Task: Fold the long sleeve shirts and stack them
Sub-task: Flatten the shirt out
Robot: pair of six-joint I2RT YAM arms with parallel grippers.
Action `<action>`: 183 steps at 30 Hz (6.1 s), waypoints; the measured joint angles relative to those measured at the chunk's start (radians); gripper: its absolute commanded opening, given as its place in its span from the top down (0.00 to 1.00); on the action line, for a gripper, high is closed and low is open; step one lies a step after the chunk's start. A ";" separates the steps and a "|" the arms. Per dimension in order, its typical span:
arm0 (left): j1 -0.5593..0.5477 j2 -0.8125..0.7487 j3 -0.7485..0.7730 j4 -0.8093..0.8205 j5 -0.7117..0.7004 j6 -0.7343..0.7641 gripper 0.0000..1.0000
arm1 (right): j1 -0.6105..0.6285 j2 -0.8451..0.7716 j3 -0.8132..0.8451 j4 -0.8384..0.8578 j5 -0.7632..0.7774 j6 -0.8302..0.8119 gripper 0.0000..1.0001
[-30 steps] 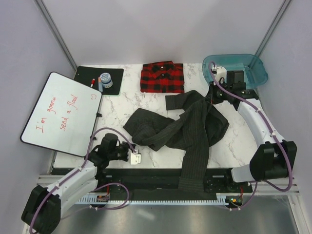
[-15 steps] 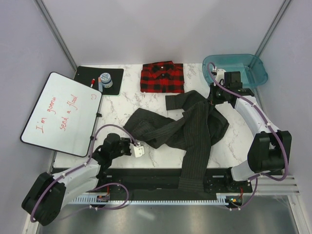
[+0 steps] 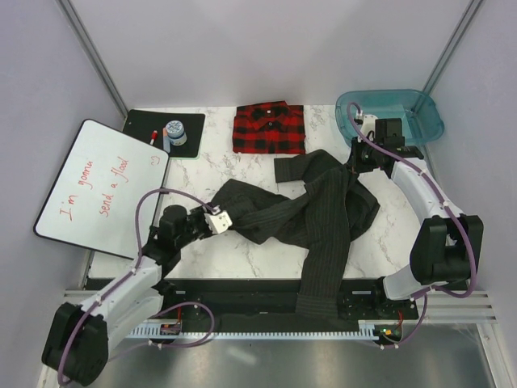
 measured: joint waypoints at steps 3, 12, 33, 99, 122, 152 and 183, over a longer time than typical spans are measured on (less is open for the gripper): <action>0.016 -0.104 0.000 -0.052 0.069 -0.001 0.44 | -0.005 0.000 0.000 0.000 -0.006 0.000 1.00; 0.020 -0.160 -0.045 -0.123 0.219 0.082 0.37 | -0.010 0.000 0.000 0.000 -0.018 0.000 1.00; 0.020 0.054 0.024 0.037 0.231 0.097 0.98 | -0.024 0.000 0.000 -0.002 -0.079 -0.001 1.00; 0.248 -0.012 1.595 -0.848 -0.024 -0.363 0.98 | -0.089 -0.608 0.726 0.229 -0.046 0.001 1.00; 0.251 0.023 1.493 -0.664 -0.035 -0.375 0.98 | -0.095 -0.589 0.484 0.548 -0.127 -0.071 1.00; 0.256 1.015 1.221 -0.439 -0.089 -0.223 0.41 | -0.060 0.402 0.322 0.300 0.012 -0.259 0.26; 0.241 0.333 0.347 -0.846 -0.140 -0.029 0.72 | -0.098 0.204 -0.167 -0.274 0.237 -0.634 0.73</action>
